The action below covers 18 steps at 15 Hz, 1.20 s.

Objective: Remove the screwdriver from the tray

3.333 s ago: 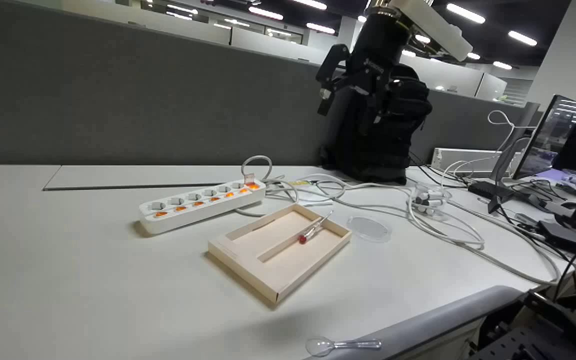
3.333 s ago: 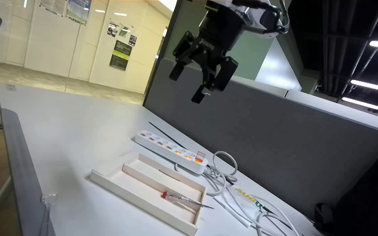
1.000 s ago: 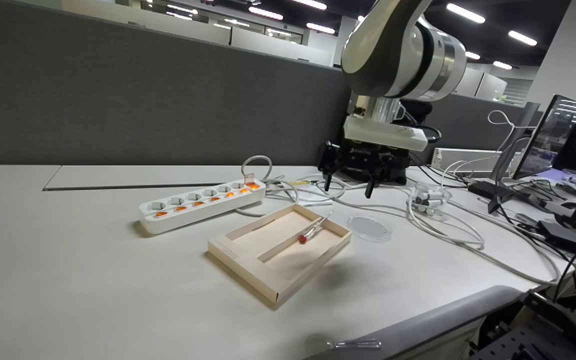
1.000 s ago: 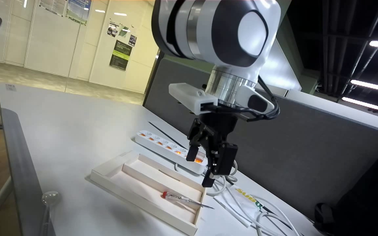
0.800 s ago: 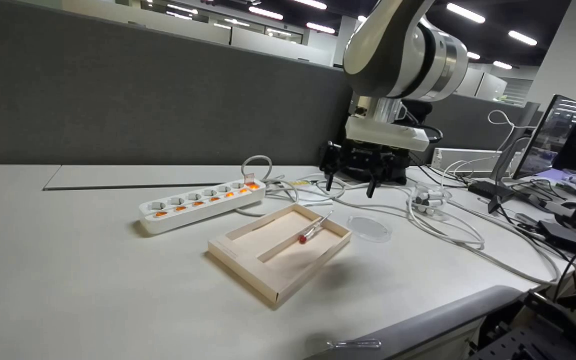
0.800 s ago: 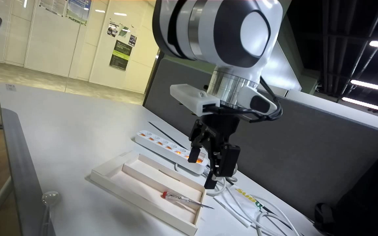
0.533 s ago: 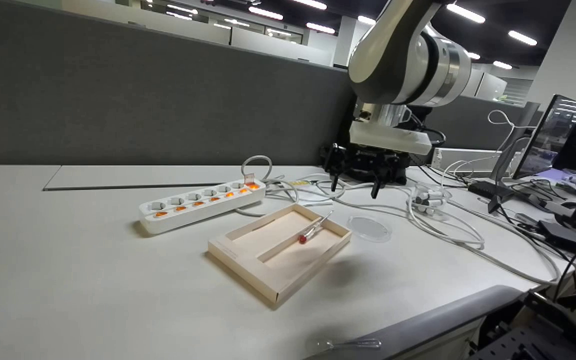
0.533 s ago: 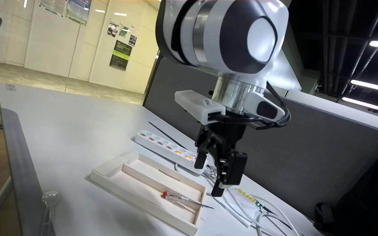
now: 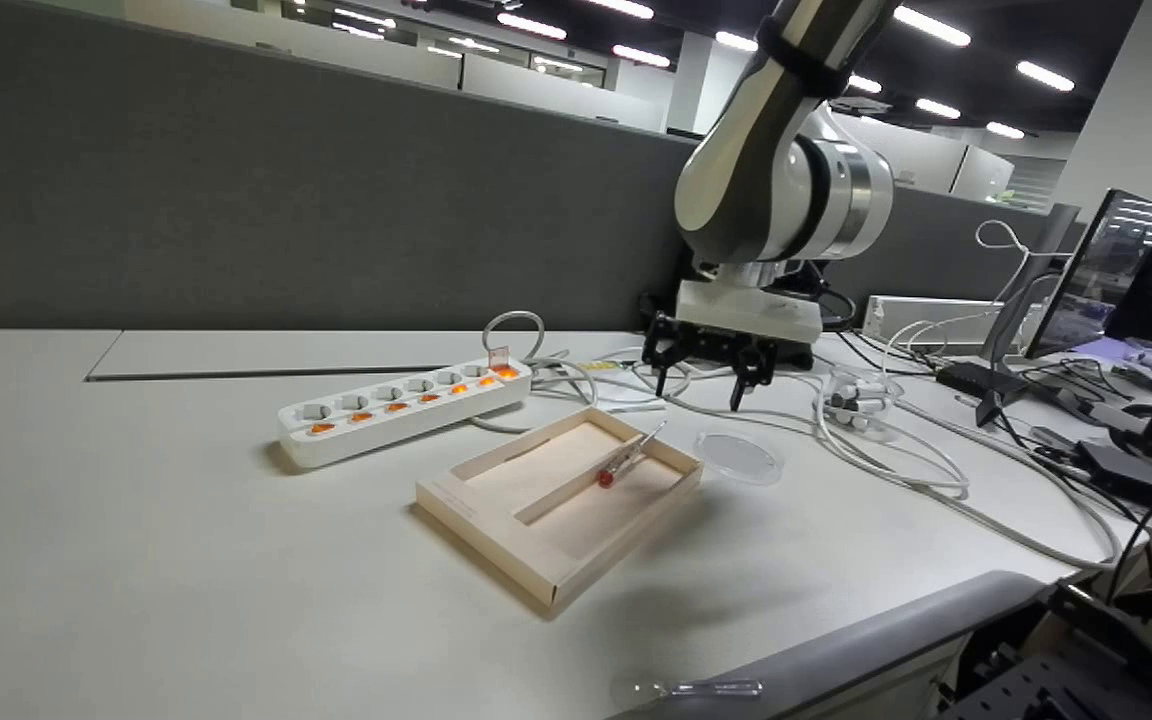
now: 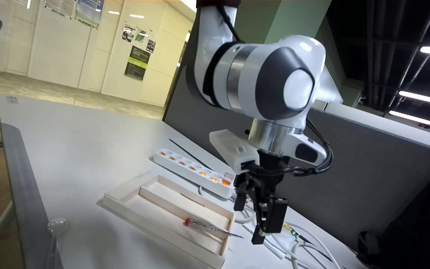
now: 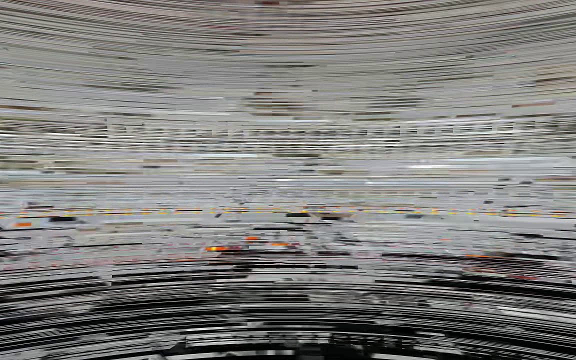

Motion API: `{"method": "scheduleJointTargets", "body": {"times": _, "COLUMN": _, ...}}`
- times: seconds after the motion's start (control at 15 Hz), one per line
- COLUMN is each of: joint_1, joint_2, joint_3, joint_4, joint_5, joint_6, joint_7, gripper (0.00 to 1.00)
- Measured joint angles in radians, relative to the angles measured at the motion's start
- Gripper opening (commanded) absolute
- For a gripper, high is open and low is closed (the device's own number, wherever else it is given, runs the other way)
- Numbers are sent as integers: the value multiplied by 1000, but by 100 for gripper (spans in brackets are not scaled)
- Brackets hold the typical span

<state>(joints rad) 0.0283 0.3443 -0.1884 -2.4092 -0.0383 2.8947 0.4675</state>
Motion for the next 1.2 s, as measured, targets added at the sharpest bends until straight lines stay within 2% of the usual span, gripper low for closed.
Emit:
{"method": "scheduleJointTargets", "body": {"times": 0.47, "joint_1": 61, "joint_2": 171, "joint_3": -31, "joint_4": 137, "joint_5": 82, "joint_6": 5, "joint_7": 6, "gripper": 100}}
{"method": "scheduleJointTargets", "body": {"times": 0.53, "joint_1": 65, "joint_2": 189, "joint_3": -30, "joint_4": 153, "joint_5": 94, "joint_6": 5, "joint_7": 6, "gripper": 75}}
{"method": "scheduleJointTargets", "body": {"times": 0.6, "joint_1": 69, "joint_2": 205, "joint_3": -30, "joint_4": 169, "joint_5": 104, "joint_6": 5, "joint_7": 5, "gripper": 74}}
{"method": "scheduleJointTargets", "body": {"times": 1.2, "joint_1": 89, "joint_2": 231, "joint_3": -6, "joint_4": 198, "joint_5": 168, "joint_6": 42, "joint_7": 1, "gripper": 19}}
